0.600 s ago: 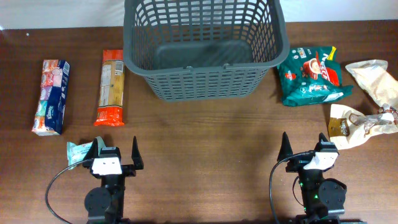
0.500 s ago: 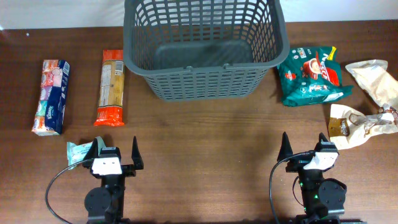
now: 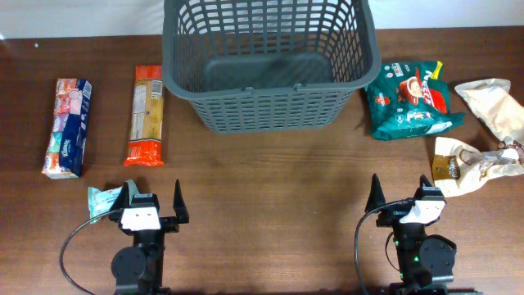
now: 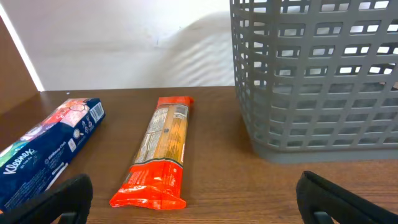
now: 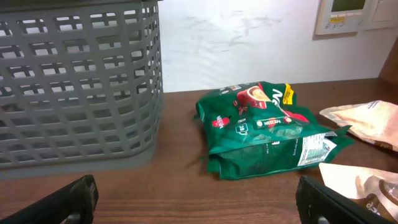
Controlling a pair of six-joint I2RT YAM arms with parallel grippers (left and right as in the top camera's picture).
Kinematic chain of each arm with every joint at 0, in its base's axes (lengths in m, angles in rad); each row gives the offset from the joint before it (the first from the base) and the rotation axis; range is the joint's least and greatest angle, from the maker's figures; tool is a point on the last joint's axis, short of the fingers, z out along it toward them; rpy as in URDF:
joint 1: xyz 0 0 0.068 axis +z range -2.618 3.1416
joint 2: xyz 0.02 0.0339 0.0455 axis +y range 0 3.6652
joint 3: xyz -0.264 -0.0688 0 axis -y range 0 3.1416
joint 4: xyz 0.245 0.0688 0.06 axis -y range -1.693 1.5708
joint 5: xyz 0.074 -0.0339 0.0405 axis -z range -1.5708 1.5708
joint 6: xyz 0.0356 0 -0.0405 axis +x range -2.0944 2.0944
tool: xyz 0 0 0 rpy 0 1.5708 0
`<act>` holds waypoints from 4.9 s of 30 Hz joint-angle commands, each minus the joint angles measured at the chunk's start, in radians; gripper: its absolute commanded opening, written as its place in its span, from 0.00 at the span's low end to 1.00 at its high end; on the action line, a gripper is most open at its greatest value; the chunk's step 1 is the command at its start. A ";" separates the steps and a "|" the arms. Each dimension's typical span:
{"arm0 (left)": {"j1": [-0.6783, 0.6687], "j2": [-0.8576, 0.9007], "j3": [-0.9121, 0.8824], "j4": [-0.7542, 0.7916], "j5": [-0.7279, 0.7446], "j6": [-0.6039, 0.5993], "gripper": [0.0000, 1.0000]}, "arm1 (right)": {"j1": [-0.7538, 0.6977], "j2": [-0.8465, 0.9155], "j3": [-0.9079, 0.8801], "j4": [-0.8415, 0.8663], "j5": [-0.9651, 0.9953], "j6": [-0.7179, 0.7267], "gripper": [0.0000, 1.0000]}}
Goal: Pack container
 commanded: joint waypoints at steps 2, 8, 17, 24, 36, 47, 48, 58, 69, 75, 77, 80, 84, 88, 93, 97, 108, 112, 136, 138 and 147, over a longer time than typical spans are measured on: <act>0.004 -0.008 -0.002 -0.007 0.011 0.015 0.99 | 0.006 -0.011 -0.005 -0.011 -0.006 0.003 0.99; 0.004 -0.008 -0.002 -0.007 0.011 0.015 0.99 | 0.006 -0.011 -0.005 -0.011 -0.006 0.003 0.99; 0.004 -0.008 -0.002 -0.007 0.011 0.015 0.99 | 0.006 -0.011 -0.005 -0.011 -0.006 0.003 0.99; 0.004 -0.008 -0.002 -0.007 0.011 0.015 0.99 | 0.006 -0.011 -0.005 -0.008 0.005 0.003 0.99; 0.004 -0.008 -0.002 -0.007 0.011 0.015 0.99 | 0.006 -0.011 -0.005 -0.003 -0.010 0.014 0.99; 0.004 -0.008 -0.002 -0.007 0.011 0.015 0.99 | 0.006 0.069 0.218 0.165 0.243 -0.101 0.99; 0.004 -0.008 -0.002 -0.007 0.011 0.015 0.99 | 0.006 0.102 0.261 0.166 0.258 -0.138 0.99; 0.004 -0.008 -0.002 -0.007 0.011 0.015 0.99 | 0.005 0.759 1.052 -0.014 0.435 -0.415 0.99; 0.004 -0.008 -0.002 -0.007 0.011 0.015 0.99 | 0.006 1.302 1.834 -0.918 0.520 -0.496 0.99; 0.004 -0.008 -0.002 -0.007 0.011 0.015 0.99 | 0.006 1.349 1.837 -0.956 0.494 -0.462 0.99; 0.004 -0.008 -0.002 -0.007 0.011 0.015 0.99 | 0.006 1.342 1.837 -1.019 0.422 -0.415 0.99; 0.004 -0.008 -0.002 -0.007 0.011 0.015 0.99 | 0.006 1.326 1.837 -1.115 0.230 -0.377 0.99; 0.004 -0.008 -0.002 -0.007 0.011 0.015 0.99 | 0.006 1.309 1.837 -1.127 0.150 -0.364 0.99; 0.004 -0.008 -0.002 -0.007 0.011 0.015 0.99 | -0.011 1.306 1.837 -1.055 0.151 -0.363 0.99; 0.004 -0.008 -0.002 -0.007 0.011 0.015 0.99 | -0.163 1.361 1.837 -0.922 0.070 -0.367 0.99; 0.004 -0.008 -0.002 -0.007 0.011 0.015 0.99 | -0.319 1.464 1.879 -0.900 -0.181 -0.349 0.99; 0.004 -0.008 -0.002 -0.007 0.011 0.015 0.99 | -0.432 1.870 2.221 -1.151 -0.358 -0.265 0.99; 0.004 -0.008 -0.002 -0.007 0.011 0.015 0.99 | -0.430 1.976 2.253 -1.187 -0.455 -0.273 0.99; 0.004 -0.008 -0.002 -0.007 0.011 0.015 0.99 | -0.311 2.237 2.245 -1.334 -0.415 -0.544 0.97; 0.004 -0.008 -0.002 -0.007 0.011 0.015 0.99 | -0.293 2.239 2.244 -1.331 -0.367 -0.543 0.98; 0.004 -0.008 -0.002 -0.007 0.011 0.015 0.99 | -0.288 2.288 2.235 -1.328 -0.307 -0.544 0.99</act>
